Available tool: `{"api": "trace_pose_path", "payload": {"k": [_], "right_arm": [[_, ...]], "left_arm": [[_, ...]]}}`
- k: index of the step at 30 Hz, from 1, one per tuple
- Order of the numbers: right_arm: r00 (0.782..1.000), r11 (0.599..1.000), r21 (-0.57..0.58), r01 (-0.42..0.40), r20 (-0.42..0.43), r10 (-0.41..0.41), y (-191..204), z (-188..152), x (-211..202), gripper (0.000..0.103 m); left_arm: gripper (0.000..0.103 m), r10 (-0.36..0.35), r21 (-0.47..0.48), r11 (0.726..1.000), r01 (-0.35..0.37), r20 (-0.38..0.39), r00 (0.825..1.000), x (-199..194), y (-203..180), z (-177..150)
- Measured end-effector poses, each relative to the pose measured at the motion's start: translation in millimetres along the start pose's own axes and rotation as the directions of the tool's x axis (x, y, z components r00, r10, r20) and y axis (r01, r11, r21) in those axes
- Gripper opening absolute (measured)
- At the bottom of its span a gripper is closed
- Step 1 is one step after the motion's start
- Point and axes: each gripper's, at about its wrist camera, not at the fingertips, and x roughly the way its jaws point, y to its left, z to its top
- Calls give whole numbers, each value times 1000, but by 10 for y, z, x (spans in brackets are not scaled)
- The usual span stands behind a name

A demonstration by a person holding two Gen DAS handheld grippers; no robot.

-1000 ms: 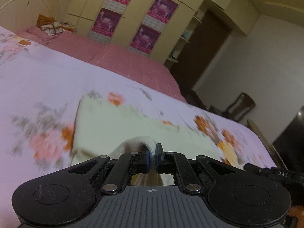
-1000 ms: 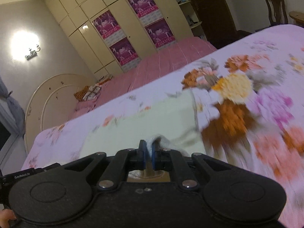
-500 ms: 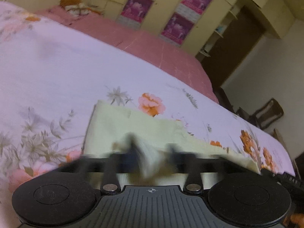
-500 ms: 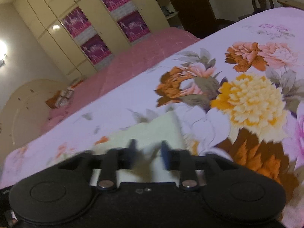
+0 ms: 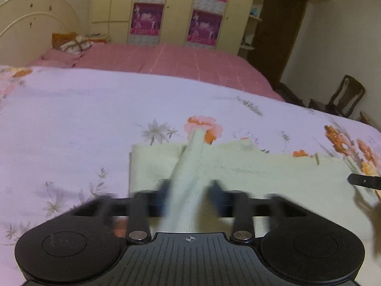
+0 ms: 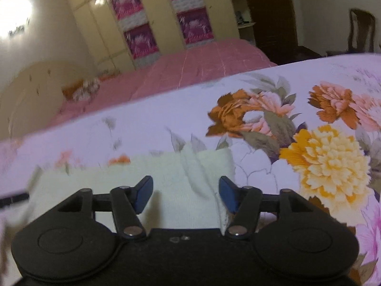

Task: Fold small clothes
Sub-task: 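Press the folded sweater flat with both open tools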

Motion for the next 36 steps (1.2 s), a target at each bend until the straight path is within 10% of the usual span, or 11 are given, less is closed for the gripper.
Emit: {"api": "trace_pose_path", "payload": {"k": [3, 11, 18, 20, 22, 32, 36], "right_arm": [[1000, 1000, 7, -13, 6, 13, 6, 17, 21, 5], [993, 994, -15, 111, 37, -110, -74, 22, 110, 3], [988, 993, -56, 107, 120, -99, 96, 45, -221, 24], [989, 993, -92, 73, 138, -59, 228, 63, -323, 24], [992, 992, -122, 34, 123, -19, 370, 50, -334, 24], [998, 947, -315, 59, 35, -51, 797, -251, 97, 27], [995, 973, -213, 93, 45, -85, 552, -109, 185, 28]], "left_arm": [[4, 11, 6, 1000, -12, 27, 1000, -39, -32, -38], [5, 93, -71, 994, -88, 74, 993, -46, 134, -113], [6, 54, -32, 998, -50, 146, 988, -492, 28, -102], [25, 14, 8, 1000, -15, 138, 990, -527, -95, -66], [84, -27, 40, 999, 23, 115, 993, -473, -258, -70], [86, 80, 45, 996, -83, 60, 995, 37, -265, -156], [86, 98, 57, 993, -101, 54, 994, 12, -309, -128]]}}
